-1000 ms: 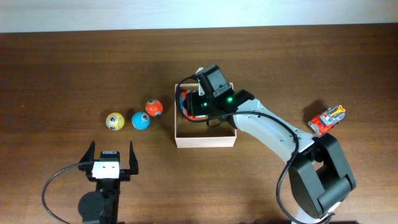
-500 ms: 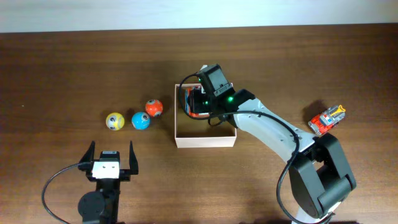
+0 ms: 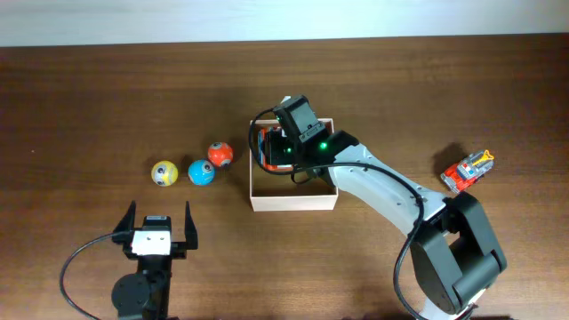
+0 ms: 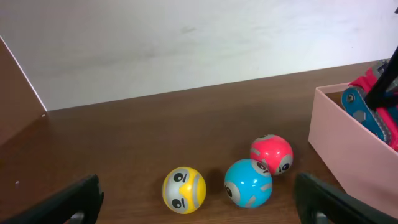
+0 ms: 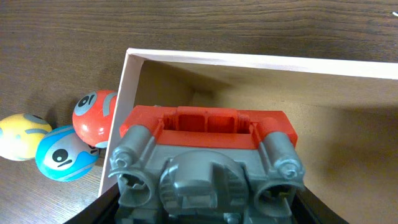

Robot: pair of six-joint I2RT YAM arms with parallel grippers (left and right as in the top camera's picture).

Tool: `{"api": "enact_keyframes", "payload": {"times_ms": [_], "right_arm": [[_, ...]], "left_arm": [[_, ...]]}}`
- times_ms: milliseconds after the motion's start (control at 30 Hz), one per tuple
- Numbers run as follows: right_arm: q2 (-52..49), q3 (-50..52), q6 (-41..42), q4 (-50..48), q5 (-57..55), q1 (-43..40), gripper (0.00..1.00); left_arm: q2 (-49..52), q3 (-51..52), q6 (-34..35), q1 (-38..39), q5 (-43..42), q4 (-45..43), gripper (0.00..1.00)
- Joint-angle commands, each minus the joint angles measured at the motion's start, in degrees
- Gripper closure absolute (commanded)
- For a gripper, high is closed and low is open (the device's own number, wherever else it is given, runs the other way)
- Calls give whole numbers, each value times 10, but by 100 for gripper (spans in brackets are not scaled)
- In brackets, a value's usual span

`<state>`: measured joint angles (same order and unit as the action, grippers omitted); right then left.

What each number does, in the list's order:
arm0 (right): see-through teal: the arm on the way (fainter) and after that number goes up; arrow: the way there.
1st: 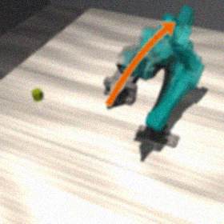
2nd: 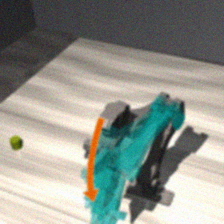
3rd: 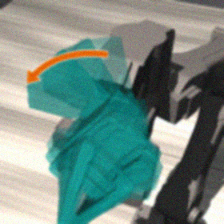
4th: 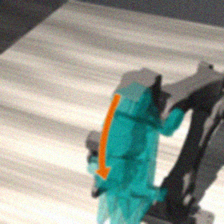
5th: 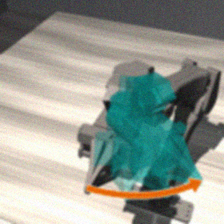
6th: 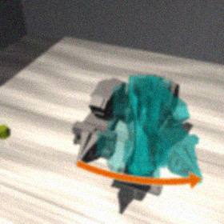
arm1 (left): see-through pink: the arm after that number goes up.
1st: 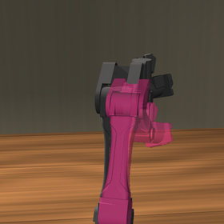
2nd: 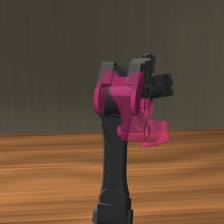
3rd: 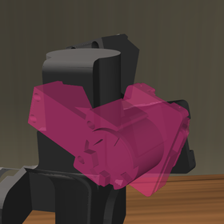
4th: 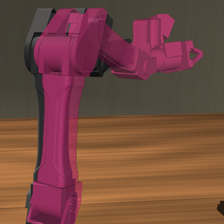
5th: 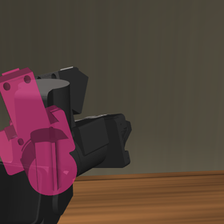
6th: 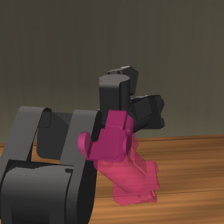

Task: Pack container
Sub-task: 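Lower the truck into the box's left side with the right gripper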

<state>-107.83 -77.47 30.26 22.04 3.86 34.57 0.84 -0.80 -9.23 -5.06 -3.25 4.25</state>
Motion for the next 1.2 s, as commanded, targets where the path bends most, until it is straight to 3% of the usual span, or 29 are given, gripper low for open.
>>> {"api": "enact_keyframes", "payload": {"times_ms": [0, 567, 767, 1167], "right_arm": [[16, -13, 7, -4, -13, 4, 50], [7, -13, 17, -4, -15, 11, 50], [5, -13, 17, -4, -16, 11, 37], [5, -13, 12, -4, -15, 11, 31]], "left_arm": [[-5, 3, -7, 0, -6, 1, 1], [-5, 3, -7, 0, -6, 1, 1], [-5, 3, -7, 0, -6, 1, 1], [-5, 3, -7, 0, -6, 1, 1]]}}
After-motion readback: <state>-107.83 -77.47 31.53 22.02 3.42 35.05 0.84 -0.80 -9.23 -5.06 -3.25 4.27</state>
